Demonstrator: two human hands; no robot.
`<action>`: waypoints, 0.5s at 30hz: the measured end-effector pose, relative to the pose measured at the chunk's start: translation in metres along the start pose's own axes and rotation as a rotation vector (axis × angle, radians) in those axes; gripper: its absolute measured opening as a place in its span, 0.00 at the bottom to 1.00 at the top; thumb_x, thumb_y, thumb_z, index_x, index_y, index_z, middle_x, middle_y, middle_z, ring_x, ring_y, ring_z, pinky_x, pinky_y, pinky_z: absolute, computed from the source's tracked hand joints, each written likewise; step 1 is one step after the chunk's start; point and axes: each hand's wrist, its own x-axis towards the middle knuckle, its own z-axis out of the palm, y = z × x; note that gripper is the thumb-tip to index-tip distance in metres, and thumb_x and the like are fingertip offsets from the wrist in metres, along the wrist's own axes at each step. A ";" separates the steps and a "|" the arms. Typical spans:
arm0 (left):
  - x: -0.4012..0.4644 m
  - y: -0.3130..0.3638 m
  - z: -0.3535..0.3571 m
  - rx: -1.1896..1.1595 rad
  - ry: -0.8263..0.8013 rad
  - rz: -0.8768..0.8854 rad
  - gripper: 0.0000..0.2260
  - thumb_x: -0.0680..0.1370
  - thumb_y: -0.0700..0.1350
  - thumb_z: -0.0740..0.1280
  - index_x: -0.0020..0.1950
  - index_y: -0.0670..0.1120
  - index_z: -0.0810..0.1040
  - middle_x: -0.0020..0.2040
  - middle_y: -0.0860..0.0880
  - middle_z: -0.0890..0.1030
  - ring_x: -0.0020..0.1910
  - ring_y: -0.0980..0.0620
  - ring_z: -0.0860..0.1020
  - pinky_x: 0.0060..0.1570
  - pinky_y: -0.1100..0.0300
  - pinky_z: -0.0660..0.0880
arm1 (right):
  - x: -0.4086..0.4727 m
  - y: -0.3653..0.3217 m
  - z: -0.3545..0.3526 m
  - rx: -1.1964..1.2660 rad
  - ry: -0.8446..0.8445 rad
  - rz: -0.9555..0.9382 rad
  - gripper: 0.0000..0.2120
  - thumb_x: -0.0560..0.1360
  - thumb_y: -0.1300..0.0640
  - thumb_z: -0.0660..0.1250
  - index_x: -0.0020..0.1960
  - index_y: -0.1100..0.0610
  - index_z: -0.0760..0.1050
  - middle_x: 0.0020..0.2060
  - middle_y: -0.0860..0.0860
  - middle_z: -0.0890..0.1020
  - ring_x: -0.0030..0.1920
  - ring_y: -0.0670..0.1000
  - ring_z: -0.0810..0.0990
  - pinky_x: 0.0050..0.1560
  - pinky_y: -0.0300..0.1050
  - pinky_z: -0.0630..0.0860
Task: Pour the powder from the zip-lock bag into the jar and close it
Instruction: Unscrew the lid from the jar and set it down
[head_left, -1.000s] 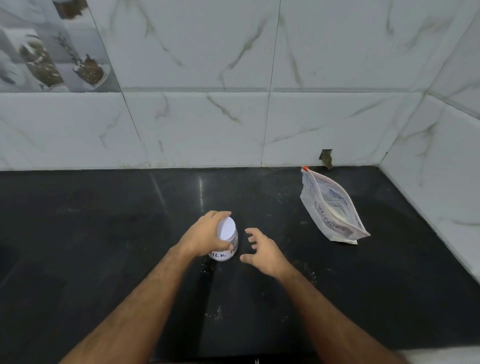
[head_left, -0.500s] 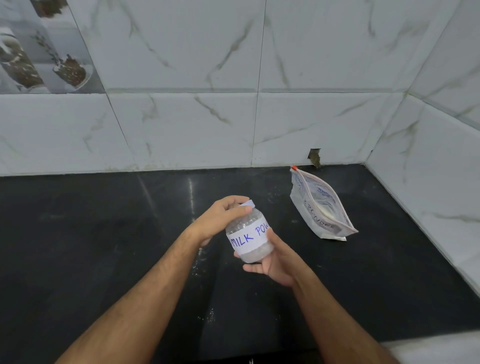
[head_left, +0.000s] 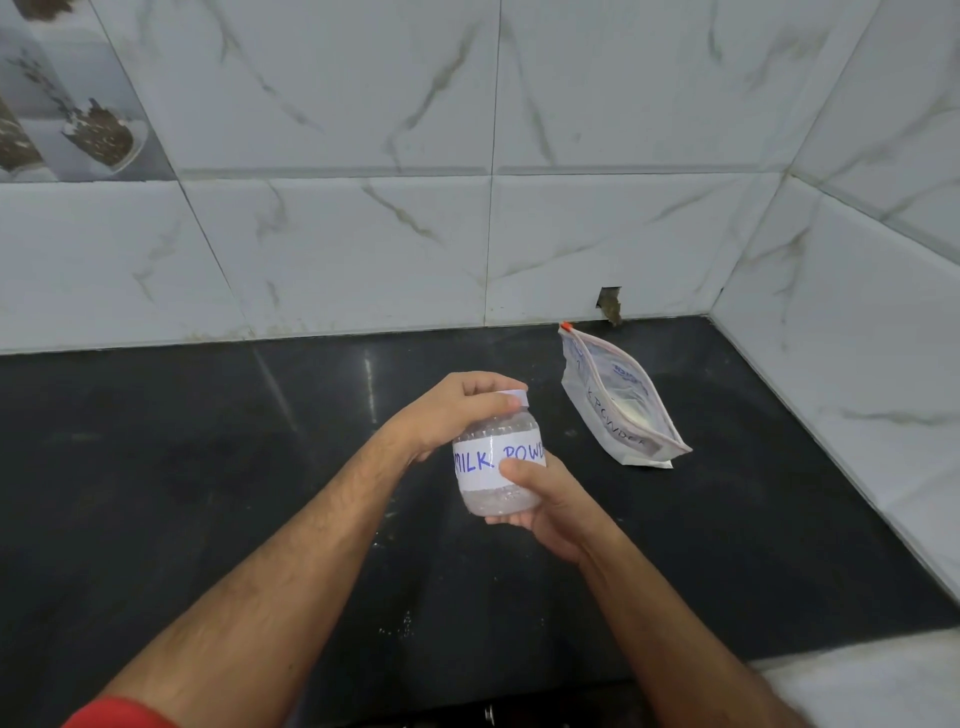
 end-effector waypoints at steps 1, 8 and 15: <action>0.000 0.000 0.002 0.029 0.016 -0.001 0.07 0.78 0.45 0.69 0.56 0.51 0.81 0.47 0.51 0.85 0.43 0.54 0.84 0.38 0.64 0.79 | 0.001 -0.001 0.004 -0.097 0.087 -0.009 0.41 0.61 0.49 0.81 0.71 0.54 0.69 0.59 0.55 0.81 0.57 0.55 0.82 0.48 0.48 0.83; -0.001 -0.003 0.007 0.099 0.100 -0.009 0.15 0.76 0.49 0.72 0.62 0.49 0.79 0.53 0.49 0.84 0.47 0.52 0.85 0.41 0.62 0.80 | 0.010 0.008 0.009 -0.394 0.328 -0.137 0.35 0.68 0.58 0.81 0.69 0.49 0.65 0.54 0.43 0.77 0.53 0.47 0.80 0.41 0.31 0.78; -0.008 -0.001 -0.006 0.057 0.082 0.011 0.20 0.80 0.51 0.66 0.71 0.50 0.71 0.61 0.52 0.81 0.55 0.54 0.82 0.53 0.60 0.80 | 0.014 0.010 0.007 -0.405 0.213 -0.195 0.36 0.69 0.62 0.79 0.70 0.50 0.66 0.58 0.46 0.79 0.57 0.47 0.81 0.47 0.32 0.79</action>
